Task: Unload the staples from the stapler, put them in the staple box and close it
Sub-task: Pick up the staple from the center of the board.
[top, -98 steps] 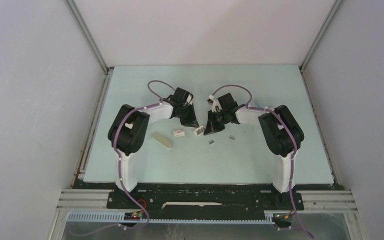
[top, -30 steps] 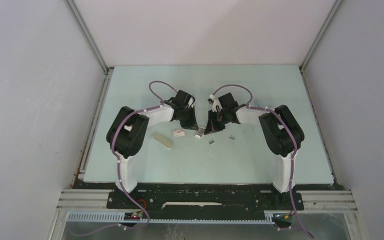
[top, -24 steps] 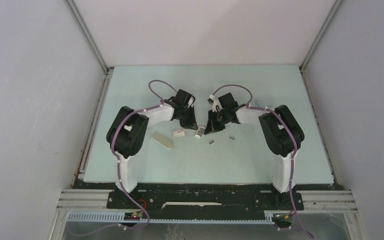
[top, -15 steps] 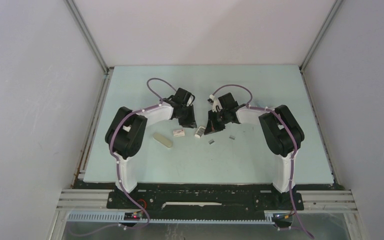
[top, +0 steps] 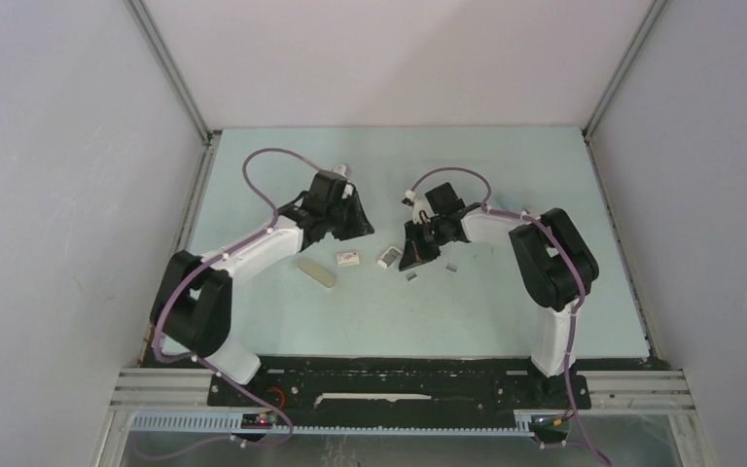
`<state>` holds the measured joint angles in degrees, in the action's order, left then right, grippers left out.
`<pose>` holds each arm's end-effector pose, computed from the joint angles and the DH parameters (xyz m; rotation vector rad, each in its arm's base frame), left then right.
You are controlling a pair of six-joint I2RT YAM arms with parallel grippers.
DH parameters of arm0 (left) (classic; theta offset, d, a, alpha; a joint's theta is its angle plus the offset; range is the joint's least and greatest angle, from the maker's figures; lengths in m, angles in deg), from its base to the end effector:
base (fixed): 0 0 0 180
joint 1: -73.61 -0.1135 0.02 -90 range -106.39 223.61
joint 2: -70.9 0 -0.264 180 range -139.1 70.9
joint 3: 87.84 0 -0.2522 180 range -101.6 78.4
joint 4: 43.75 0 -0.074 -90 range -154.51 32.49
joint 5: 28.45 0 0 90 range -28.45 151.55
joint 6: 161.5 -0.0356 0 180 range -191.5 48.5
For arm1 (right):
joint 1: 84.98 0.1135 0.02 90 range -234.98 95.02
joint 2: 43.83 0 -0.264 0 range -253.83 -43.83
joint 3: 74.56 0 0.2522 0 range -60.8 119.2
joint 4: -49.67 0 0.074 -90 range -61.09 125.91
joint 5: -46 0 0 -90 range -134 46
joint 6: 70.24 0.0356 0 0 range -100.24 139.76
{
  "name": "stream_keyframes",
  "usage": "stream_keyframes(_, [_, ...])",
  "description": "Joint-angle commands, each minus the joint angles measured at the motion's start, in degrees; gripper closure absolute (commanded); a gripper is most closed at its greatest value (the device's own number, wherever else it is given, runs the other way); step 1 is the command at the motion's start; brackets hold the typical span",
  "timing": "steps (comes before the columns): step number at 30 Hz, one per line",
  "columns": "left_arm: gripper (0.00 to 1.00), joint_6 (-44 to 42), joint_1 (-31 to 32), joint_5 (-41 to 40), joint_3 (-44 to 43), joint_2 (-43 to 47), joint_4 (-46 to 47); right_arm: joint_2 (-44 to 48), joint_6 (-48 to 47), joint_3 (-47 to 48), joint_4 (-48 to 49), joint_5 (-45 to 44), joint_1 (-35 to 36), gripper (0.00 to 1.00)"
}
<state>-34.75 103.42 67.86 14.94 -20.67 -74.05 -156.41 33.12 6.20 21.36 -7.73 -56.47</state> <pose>0.3012 -0.1771 0.2380 -0.0921 2.4519 -0.6754 0.3299 0.2031 0.1352 -0.5856 2.6269 1.0757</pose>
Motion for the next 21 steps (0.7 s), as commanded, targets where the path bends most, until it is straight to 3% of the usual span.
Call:
stream_keyframes(1, [0.73,5.5,-0.3,2.5,8.9,4.9,7.1,8.1,-7.7,-0.5,-3.6,4.2,-2.7,0.94])
stream_keyframes(5, [0.71,7.8,-0.3,5.4,15.0,7.4,13.5,11.3,-17.4,1.8,-7.7,13.1,-6.5,0.91])
stream_keyframes(9, [0.73,10.2,0.1,7.3,17.7,6.6,16.3,11.6,-27.0,5.7,-15.3,11.6,-7.5,0.87])
stream_keyframes(14, [0.84,13.4,1.5,7.1,18.3,2.4,15.6,11.4,-26.5,6.0,-13.8,6.5,-8.0,0.88])
stream_keyframes(21, [0.86,13.8,2.1,6.3,18.5,1.1,14.6,10.4,-27.9,6.8,-14.9,4.4,-8.4,0.89])
